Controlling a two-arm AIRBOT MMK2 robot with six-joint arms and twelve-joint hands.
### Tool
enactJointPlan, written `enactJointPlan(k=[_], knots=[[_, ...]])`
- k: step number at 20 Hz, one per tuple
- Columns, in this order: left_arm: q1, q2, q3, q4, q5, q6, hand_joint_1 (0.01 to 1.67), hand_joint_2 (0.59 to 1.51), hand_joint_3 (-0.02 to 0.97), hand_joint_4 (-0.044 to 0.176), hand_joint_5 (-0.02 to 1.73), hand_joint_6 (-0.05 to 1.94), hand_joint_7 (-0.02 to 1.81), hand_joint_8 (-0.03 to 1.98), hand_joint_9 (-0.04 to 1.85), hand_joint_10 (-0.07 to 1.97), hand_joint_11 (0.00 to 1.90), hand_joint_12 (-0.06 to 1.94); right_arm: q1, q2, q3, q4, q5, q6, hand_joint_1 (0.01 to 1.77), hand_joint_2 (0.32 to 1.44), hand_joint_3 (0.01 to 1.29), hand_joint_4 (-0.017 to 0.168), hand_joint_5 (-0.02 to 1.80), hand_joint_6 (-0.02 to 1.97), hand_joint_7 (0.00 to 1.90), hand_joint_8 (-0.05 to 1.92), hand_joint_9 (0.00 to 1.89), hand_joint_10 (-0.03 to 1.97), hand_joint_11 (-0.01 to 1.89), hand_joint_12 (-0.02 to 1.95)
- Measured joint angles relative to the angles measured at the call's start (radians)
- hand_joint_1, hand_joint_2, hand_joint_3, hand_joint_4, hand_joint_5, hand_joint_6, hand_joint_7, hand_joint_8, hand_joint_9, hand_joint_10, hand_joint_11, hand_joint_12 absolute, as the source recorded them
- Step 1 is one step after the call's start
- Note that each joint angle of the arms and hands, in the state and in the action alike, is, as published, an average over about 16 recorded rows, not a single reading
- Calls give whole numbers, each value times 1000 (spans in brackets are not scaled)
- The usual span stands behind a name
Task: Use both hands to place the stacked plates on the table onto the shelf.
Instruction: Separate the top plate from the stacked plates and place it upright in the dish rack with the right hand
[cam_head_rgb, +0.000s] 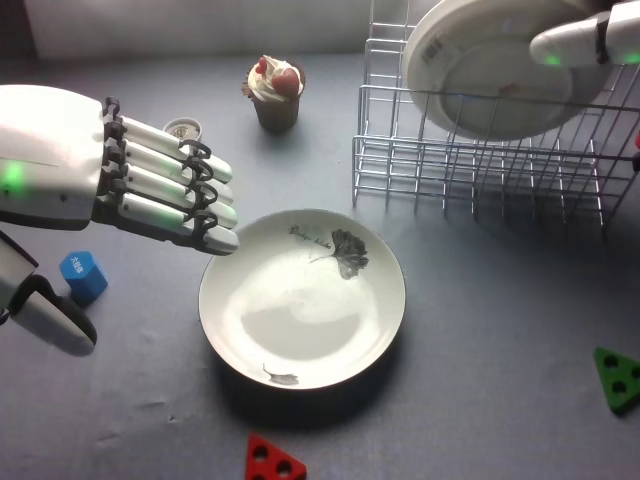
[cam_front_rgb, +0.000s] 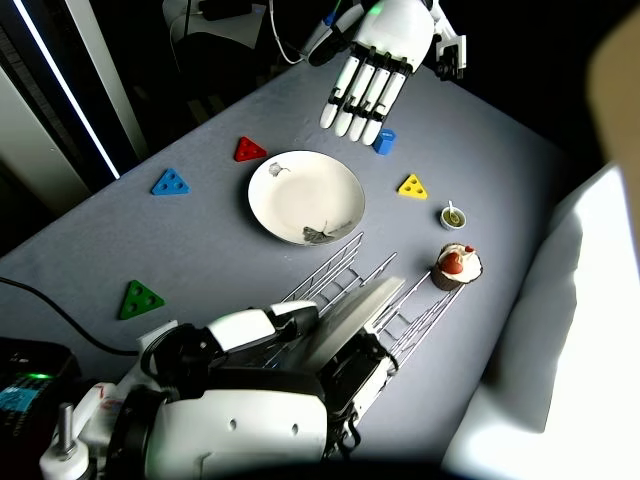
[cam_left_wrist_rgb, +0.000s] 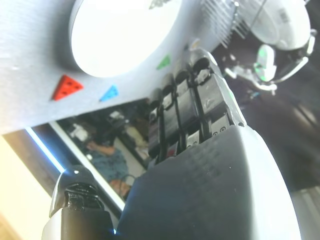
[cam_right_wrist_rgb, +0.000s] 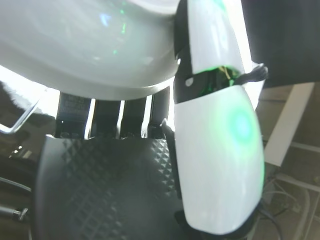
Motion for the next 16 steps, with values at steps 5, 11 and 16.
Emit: enactJointPlan(k=[5, 11, 16], knots=[[1, 0, -2, 5, 9, 2, 76, 1056, 17, -1, 245, 7, 287, -3, 277, 17, 252, 14, -5, -6, 4, 4, 17, 11, 1269, 980, 14, -10, 848, 528, 937, 206, 1051, 217, 1210, 52], [6, 0, -9, 12, 20, 5, 78, 1055, 17, -1, 241, 7, 286, -3, 277, 17, 250, 14, -6, -7, 7, 9, 31, 19, 1156, 984, 14, -5, 790, 166, 869, 9, 991, 11, 1121, 12], [15, 0, -22, 21, 36, 12, 77, 1056, 17, 0, 235, 7, 286, -3, 276, 17, 247, 14, -6, -7, 8, 3, 40, 6, 1083, 971, 14, -2, 717, 25, 782, 15, 897, 11, 1036, -12]])
